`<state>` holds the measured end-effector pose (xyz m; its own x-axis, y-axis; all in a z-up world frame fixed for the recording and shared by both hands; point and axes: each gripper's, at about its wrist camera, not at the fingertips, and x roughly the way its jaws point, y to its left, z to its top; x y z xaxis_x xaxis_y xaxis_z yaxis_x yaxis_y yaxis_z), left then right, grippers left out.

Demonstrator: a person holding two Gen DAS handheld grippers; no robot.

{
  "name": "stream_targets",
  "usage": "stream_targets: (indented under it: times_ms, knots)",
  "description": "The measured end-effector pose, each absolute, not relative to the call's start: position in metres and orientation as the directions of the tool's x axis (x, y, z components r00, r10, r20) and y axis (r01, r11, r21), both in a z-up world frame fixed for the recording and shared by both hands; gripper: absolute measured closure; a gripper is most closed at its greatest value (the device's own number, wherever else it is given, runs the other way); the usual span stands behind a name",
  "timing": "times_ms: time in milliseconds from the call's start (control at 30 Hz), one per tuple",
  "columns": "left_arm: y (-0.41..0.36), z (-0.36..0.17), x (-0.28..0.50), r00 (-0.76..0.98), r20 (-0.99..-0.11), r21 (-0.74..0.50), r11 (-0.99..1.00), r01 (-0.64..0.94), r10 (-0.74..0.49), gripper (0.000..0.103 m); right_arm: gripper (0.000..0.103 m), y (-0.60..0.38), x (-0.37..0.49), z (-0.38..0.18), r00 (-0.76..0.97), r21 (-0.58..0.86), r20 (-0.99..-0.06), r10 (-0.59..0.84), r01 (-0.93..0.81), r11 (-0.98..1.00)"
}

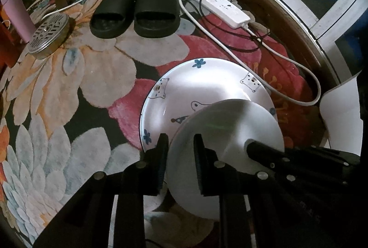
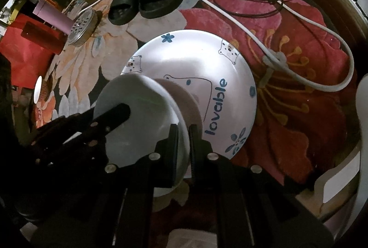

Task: Organize plates and bowls
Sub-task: 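Lower the held bowl into the first bowl on the plate stack, then open both tools to release the bowl on the stack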

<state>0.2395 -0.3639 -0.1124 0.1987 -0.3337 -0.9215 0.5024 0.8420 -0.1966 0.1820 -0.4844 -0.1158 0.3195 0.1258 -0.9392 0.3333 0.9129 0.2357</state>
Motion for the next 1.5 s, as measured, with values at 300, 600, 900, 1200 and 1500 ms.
stream_targets:
  times_ms: [300, 600, 900, 1200, 1500]
  knots:
    - [-0.353, -0.108, 0.241, 0.202, -0.903, -0.250, 0.846, 0.471, -0.379, 0.032, 0.090, -0.490, 0.182, -0.112, 0.355, 0.259, -0.926, 0.127, 0.354, 0.899]
    - [-0.337, -0.107, 0.239, 0.196, -0.899, -0.274, 0.853, 0.444, -0.391, 0.004, 0.090, -0.493, 0.176, -0.111, 0.354, 0.280, -0.924, 0.143, 0.373, 0.885]
    - [-0.319, -0.113, 0.239, 0.188, -0.905, -0.282, 0.867, 0.410, -0.383, 0.004, 0.085, -0.489, 0.169, -0.104, 0.384, 0.268, -0.917, 0.110, 0.387, 0.882]
    - [-0.309, -0.117, 0.236, 0.178, -0.906, -0.293, 0.872, 0.393, -0.385, 0.004, 0.096, -0.484, 0.168, -0.099, 0.405, 0.218, -0.913, 0.052, 0.374, 0.902]
    - [-0.302, -0.118, 0.237, 0.176, -0.909, -0.290, 0.876, 0.385, -0.378, 0.004, 0.096, -0.487, 0.167, -0.111, 0.376, 0.242, -0.922, 0.089, 0.382, 0.892]
